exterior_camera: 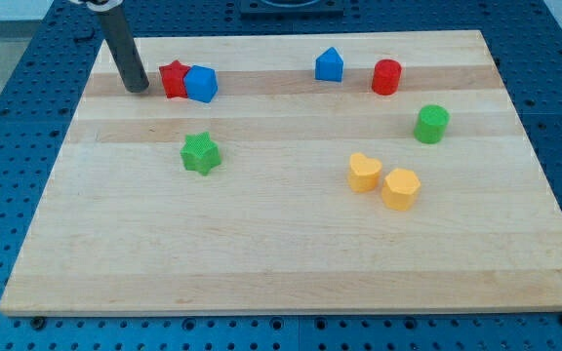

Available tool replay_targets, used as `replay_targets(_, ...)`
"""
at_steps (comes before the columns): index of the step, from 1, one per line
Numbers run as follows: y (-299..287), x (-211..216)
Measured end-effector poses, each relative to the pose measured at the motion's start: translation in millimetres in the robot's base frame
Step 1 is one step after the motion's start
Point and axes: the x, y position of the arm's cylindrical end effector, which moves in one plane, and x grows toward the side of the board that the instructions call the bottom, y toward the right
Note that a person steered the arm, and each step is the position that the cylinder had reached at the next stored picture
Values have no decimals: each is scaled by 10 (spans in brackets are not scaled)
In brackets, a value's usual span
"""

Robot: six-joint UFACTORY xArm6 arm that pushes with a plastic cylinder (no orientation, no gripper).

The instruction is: Move your arm towards red star

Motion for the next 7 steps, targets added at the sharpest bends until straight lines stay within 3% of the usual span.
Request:
replay_targets(3,113,-301)
replay_targets(7,291,32)
